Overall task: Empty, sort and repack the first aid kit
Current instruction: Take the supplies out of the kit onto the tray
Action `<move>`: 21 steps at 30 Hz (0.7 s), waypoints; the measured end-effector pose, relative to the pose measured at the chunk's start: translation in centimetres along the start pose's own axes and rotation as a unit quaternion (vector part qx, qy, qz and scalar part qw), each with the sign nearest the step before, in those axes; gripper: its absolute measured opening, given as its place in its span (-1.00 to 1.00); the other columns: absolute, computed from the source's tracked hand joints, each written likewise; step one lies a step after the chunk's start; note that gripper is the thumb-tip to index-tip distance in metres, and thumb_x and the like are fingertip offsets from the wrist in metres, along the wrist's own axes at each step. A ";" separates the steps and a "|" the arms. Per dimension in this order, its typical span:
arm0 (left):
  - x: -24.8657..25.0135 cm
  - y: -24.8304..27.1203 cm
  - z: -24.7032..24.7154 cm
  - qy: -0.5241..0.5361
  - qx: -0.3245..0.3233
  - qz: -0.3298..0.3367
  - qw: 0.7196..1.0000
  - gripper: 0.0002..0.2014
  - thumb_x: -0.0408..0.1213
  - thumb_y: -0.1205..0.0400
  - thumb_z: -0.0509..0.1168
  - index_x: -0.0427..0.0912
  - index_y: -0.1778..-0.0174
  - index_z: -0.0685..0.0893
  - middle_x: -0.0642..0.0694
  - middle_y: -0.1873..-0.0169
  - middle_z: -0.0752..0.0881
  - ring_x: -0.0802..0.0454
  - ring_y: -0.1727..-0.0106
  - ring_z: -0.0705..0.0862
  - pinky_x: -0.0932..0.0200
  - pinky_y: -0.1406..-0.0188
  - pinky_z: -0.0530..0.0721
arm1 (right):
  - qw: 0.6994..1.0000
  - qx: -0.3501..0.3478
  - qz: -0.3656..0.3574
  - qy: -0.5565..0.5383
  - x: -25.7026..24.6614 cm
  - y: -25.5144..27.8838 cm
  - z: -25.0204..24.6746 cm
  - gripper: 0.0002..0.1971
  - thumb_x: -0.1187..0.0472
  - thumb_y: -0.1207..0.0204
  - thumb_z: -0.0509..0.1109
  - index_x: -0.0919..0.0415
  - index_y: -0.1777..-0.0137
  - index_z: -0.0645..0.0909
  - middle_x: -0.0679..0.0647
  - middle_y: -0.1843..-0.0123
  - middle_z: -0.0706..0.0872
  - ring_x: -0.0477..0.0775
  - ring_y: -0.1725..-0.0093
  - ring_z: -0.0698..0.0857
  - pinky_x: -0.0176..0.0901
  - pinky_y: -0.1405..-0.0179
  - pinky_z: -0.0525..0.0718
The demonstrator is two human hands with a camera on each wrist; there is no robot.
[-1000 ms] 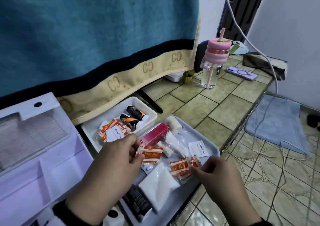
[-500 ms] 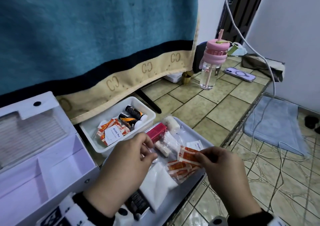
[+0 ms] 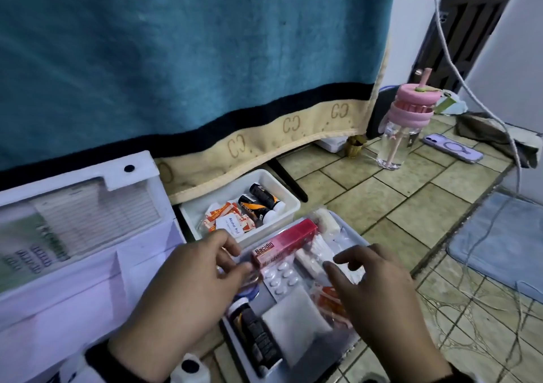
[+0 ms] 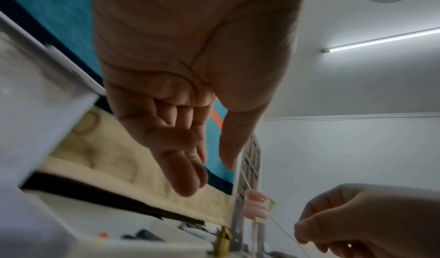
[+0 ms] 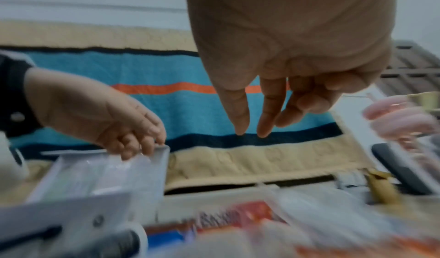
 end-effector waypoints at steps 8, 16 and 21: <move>-8.2 1.3 -11.4 -0.136 0.050 -0.074 0.987 -0.80 0.02 -0.51 0.37 0.16 0.00 0.55 0.19 -0.06 0.55 0.19 -0.09 0.53 0.17 -0.10 0.50 | 0.909 -0.314 -0.198 -0.191 -18.6 -0.3 5.2 -0.82 0.02 -0.44 0.46 -0.04 -0.03 0.68 -0.08 0.17 0.76 -0.28 0.33 0.63 -0.53 0.33 0.53; -13.5 3.0 -17.9 -0.180 0.151 -0.058 0.970 -0.51 -0.25 -0.58 0.35 -0.06 -0.45 0.45 0.05 -0.48 0.39 0.01 -0.49 0.39 0.15 -0.46 0.30 | 0.835 -0.370 -0.407 0.022 -29.0 0.9 13.9 -0.40 0.08 -0.54 0.39 0.07 -0.57 0.33 0.02 -0.60 0.33 -0.05 -0.57 0.32 -0.42 -0.40 0.21; -14.5 3.0 -18.8 -0.218 0.180 -0.037 0.959 -0.50 -0.30 -0.67 0.15 -0.08 -0.57 0.30 0.00 -0.53 0.35 0.00 -0.55 0.27 0.05 -0.60 0.18 | 0.860 -0.244 -0.447 -0.034 -32.5 -1.3 12.3 -0.49 0.19 -0.55 0.34 0.16 -0.50 0.42 0.09 -0.49 0.48 0.04 -0.50 0.41 -0.22 -0.50 0.30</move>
Point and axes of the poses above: each hand's wrist, its own y-axis away from the middle knuckle, its own z-axis out of the palm, x = y × z, the point moved 10 cm from there along -y, towards the middle knuckle
